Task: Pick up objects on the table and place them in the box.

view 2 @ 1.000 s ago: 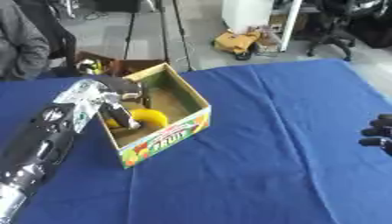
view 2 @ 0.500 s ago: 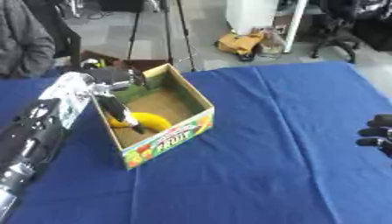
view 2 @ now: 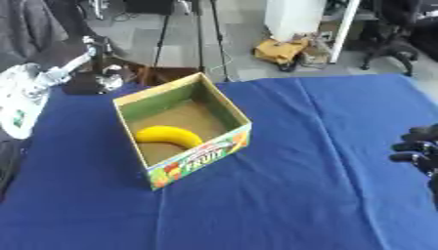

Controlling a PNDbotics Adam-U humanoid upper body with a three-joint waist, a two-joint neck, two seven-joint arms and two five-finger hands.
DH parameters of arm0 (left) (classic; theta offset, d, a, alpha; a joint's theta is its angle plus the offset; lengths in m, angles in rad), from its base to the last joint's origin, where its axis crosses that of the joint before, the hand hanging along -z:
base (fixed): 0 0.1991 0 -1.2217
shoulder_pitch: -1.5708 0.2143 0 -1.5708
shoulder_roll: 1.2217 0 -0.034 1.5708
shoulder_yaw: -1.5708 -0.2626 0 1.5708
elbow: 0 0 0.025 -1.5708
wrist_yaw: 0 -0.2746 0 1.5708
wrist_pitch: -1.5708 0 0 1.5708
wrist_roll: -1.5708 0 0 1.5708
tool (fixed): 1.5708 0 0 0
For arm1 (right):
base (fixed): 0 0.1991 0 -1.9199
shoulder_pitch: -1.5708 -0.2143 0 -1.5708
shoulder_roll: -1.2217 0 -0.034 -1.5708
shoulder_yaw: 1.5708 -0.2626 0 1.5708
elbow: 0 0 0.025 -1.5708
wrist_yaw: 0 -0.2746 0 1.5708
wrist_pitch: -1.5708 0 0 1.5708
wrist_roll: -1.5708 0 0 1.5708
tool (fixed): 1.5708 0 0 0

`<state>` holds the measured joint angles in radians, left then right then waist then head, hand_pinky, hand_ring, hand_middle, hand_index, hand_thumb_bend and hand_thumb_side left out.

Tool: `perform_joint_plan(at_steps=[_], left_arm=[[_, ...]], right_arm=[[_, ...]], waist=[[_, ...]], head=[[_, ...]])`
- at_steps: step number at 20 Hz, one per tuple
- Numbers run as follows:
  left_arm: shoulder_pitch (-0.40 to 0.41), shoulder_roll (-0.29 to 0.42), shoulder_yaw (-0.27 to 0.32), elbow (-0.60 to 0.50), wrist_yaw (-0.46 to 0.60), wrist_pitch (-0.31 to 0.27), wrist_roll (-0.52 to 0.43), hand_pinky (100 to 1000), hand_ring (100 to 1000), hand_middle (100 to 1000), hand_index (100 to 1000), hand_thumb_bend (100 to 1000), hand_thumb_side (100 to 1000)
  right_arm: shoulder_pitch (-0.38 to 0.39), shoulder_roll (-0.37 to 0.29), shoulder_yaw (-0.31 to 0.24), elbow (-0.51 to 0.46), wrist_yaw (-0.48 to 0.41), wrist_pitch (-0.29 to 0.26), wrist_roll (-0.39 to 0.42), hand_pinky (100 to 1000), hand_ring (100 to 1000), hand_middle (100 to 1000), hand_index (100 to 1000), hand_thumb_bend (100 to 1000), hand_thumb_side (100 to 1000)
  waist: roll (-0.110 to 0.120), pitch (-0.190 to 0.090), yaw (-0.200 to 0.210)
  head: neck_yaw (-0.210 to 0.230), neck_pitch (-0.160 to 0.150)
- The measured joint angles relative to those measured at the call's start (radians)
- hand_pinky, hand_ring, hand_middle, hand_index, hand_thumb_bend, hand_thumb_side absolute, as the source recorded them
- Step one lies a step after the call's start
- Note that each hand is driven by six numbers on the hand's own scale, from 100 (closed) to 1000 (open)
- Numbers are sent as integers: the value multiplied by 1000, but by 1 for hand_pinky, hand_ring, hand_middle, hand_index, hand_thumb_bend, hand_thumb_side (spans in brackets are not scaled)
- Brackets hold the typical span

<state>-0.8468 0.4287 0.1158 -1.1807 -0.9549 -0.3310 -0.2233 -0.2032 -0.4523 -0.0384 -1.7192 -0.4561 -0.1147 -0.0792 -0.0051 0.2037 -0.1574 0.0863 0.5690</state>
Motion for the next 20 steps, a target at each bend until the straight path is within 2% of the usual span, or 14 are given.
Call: perform_joint_plan(at_steps=[3, 8, 13, 20], left_arm=[[79, -11, 48, -47, 50, 49, 49, 677, 753, 733, 804, 536, 999], [201, -59, 80, -102, 128, 126, 127, 666, 745, 722, 800, 557, 1000], [327, -121, 82, -164, 206, 202, 179, 659, 741, 717, 796, 557, 1000], [497, -140, 44, -325, 316, 296, 197, 655, 737, 714, 793, 550, 1000]], right_arm=[[-1, 0, -4, 0, 0, -2, -2, 560, 587, 570, 647, 100, 600], [0, 0, -9, 0, 0, -6, -8, 560, 587, 570, 647, 100, 603], [0, 3, -10, 0, 0, -7, -8, 558, 586, 568, 647, 100, 602], [1, 10, -4, 7, 0, -3, -4, 558, 585, 568, 646, 100, 601]], waist=[[-4, 2, 15], [-6, 6, 32], [-6, 1, 34], [-6, -14, 28]], head=[[-13, -9], [-24, -12], [-24, -17], [-15, -11]])
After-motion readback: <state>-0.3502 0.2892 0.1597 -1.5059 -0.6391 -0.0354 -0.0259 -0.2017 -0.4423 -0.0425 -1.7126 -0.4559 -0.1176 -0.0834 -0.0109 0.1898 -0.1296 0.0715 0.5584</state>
